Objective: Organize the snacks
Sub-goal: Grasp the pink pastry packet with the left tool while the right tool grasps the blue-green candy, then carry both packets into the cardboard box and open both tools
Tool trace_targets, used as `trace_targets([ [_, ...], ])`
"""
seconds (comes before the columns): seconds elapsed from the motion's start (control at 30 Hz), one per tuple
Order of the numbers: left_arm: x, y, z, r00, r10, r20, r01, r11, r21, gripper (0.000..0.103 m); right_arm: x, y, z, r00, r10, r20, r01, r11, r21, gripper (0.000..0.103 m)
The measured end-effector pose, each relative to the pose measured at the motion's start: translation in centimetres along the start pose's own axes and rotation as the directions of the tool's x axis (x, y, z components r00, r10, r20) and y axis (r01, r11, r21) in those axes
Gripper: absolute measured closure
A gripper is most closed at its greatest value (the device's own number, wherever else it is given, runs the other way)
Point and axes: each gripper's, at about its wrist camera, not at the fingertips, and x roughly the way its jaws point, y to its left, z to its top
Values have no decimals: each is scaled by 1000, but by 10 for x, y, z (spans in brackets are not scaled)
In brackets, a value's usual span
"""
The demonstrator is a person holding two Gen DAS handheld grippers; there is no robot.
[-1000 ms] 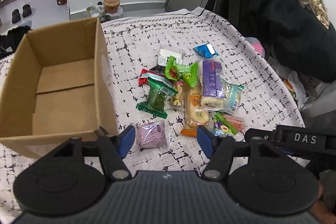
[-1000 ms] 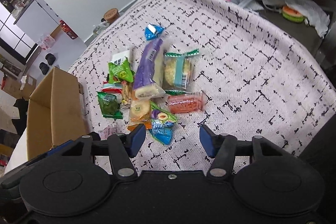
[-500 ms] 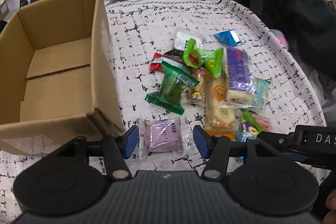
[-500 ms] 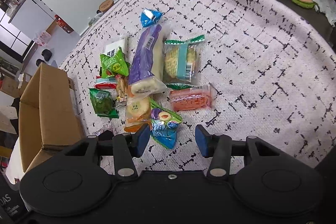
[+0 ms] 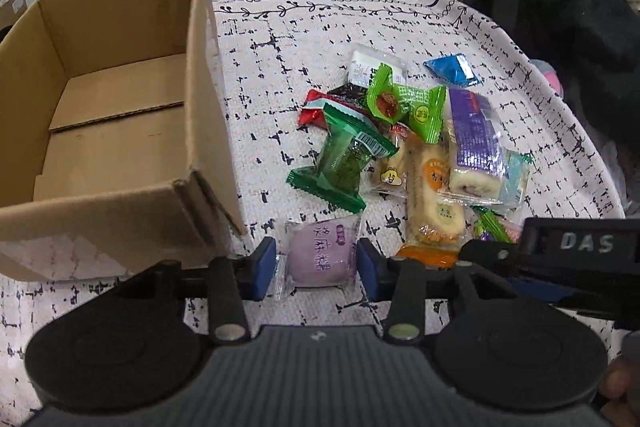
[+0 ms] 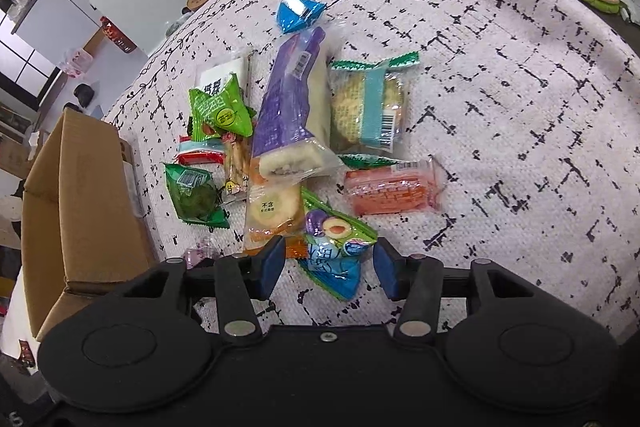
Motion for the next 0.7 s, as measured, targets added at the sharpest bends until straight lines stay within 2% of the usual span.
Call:
trace_targets([
  [0.07,-4,1,0,1000,-11,3,11,1000,-3,69,3,-2,-1,1000,17,-22,-17,1000,13,75],
  [0.13,-6,1,1,1000,-22,-5,22,1000,-12,72,1,-4,-2,999,30,-14,-30,999,23,76],
  [0.33,-12,1,0,999,-48,-17,48,999,-24,73,-8,0,-6,999,43,19,-43,999,-8,77],
  [0.7,-45,-8,9,995,-96,36,96,995,-1,73,-39,-9,-9,995,76,68,-79,996,51,77],
])
